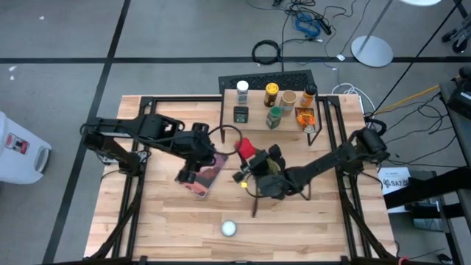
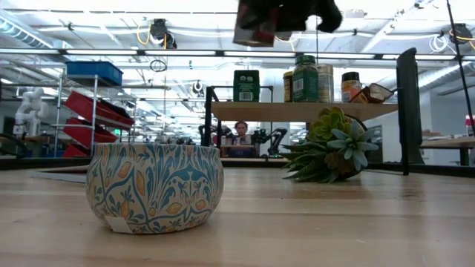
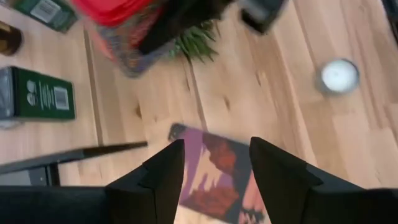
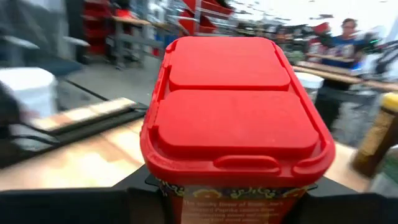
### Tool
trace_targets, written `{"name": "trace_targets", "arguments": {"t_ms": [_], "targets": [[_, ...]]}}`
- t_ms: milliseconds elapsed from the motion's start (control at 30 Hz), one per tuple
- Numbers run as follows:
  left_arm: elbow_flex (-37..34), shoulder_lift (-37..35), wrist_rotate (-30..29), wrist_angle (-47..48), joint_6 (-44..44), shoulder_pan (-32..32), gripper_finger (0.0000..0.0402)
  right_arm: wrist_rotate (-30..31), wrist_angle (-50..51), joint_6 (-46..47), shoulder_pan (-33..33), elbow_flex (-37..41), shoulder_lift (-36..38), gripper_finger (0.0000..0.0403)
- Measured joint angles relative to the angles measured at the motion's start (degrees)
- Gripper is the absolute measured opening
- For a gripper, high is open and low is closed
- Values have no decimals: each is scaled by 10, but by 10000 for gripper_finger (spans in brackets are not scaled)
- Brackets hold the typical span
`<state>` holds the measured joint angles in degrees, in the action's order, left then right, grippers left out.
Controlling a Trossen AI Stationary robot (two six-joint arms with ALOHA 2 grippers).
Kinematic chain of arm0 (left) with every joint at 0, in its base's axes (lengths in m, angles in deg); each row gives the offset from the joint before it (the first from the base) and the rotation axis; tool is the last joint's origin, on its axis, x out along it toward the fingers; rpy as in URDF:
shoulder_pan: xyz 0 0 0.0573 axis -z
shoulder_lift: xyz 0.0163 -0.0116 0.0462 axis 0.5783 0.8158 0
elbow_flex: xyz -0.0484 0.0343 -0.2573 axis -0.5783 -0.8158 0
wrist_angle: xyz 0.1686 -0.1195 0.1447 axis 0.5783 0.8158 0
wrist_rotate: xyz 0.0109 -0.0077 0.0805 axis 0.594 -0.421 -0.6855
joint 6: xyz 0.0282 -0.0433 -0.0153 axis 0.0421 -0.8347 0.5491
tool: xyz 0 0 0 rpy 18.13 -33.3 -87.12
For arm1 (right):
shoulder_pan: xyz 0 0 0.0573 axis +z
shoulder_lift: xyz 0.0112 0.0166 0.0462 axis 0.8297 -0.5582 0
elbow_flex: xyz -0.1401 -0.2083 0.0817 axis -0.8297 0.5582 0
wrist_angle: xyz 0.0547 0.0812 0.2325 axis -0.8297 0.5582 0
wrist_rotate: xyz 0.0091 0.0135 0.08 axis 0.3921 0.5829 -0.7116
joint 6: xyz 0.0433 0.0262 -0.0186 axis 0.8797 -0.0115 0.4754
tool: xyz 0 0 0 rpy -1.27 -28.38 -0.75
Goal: Shelf spices
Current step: Put the red seasoning can on the shelf
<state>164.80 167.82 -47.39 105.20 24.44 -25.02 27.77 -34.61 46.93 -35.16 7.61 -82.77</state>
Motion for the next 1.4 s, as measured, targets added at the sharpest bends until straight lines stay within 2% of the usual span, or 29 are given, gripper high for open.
{"name": "trace_targets", "arguments": {"t_ms": [133,367,800,933,1400], "targets": [[0,-21,0,33,-14,4,191,42,105,41,-15,-55,-28,151],[0,-58,-1,71,-29,8,191,44,215,186,-35,-72,-28,151],[0,-117,-2,103,-58,11,191,-23,477,511,-72,-72,-26,151],[0,-135,-2,103,-55,11,191,-22,487,523,-77,-76,-26,151],[0,-163,-2,103,-40,11,191,-41,490,464,-145,-106,-26,151]]}}
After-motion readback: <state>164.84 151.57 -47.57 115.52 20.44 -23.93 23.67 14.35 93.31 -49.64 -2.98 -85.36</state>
